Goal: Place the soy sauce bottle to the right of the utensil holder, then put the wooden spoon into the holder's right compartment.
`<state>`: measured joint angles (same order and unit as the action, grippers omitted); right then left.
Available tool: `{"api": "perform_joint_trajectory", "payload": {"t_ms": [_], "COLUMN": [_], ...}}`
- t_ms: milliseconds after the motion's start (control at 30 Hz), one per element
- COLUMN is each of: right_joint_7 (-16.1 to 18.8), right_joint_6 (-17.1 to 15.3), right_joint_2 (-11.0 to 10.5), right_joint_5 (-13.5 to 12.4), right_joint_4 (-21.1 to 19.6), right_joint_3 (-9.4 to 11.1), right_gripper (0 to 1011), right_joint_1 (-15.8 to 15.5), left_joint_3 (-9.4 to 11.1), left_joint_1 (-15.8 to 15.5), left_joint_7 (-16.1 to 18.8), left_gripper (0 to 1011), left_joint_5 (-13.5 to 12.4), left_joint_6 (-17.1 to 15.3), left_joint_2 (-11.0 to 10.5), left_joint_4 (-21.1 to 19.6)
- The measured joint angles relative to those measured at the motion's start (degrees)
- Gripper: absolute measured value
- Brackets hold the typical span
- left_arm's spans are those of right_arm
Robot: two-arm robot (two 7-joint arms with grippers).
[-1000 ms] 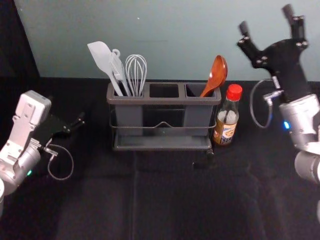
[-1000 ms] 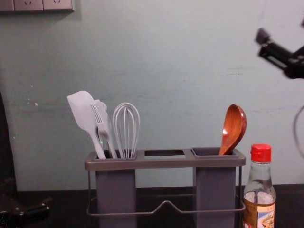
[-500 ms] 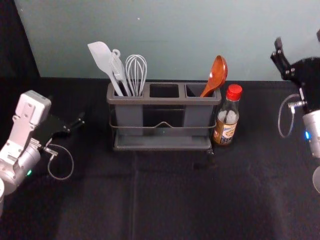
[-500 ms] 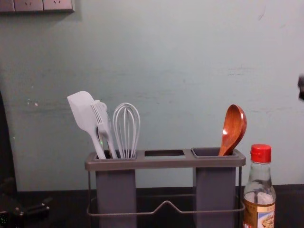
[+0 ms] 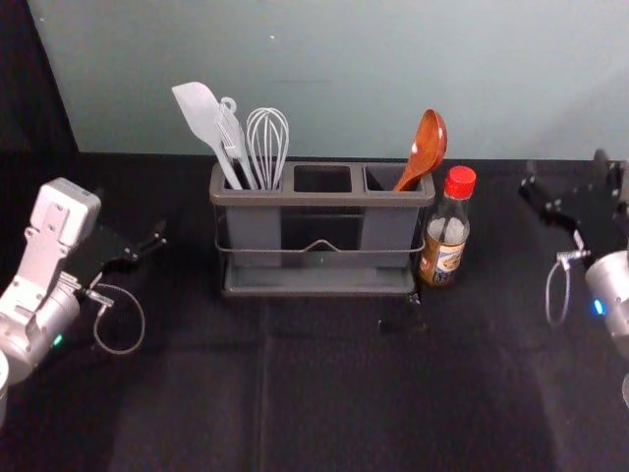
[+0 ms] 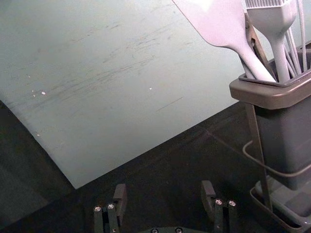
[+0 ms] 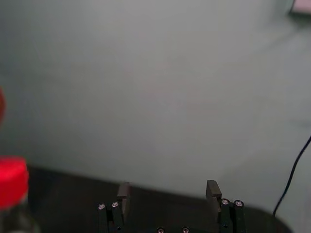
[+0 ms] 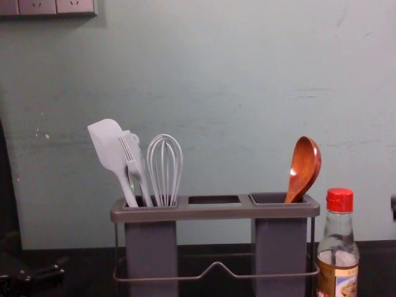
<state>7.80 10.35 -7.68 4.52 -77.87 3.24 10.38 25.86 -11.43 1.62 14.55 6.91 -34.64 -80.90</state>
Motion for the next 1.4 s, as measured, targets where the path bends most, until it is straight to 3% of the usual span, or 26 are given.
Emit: {"api": "perform_joint_trajectory", "payload": {"t_ms": [167,300,733,1033,1400], "right_joint_7": [0.97,2.17,3.19,1.98,1.95], "right_joint_6": [-7.73,-9.67,-8.60,-6.65,-6.78], "right_joint_2": [-0.90,-1.50,-2.48,-3.03,-2.95], "right_joint_5": [-0.40,-1.06,-1.81,-2.45,-2.38], "right_joint_4": [0.00,-0.08,1.10,1.24,1.20], "right_joint_3": [-1.38,-2.26,-5.92,-6.15,-6.08], "right_gripper": [1002,1002,1002,1002,1002], "right_joint_1": [-0.68,-0.73,0.15,-0.32,-0.27], "left_joint_3": [0.00,0.00,0.00,0.00,0.00], "left_joint_1": [0.00,0.00,0.00,0.00,0.00], "left_joint_7": [0.00,0.00,0.00,0.00,0.00], "left_gripper": [1005,1005,1005,1005,1005], "left_joint_5": [0.00,0.00,0.00,0.00,0.00], "left_joint_6": [0.00,0.00,0.00,0.00,0.00], "left_joint_2": [0.00,0.00,0.00,0.00,0.00], "left_joint_4": [0.00,0.00,0.00,0.00,0.00]}}
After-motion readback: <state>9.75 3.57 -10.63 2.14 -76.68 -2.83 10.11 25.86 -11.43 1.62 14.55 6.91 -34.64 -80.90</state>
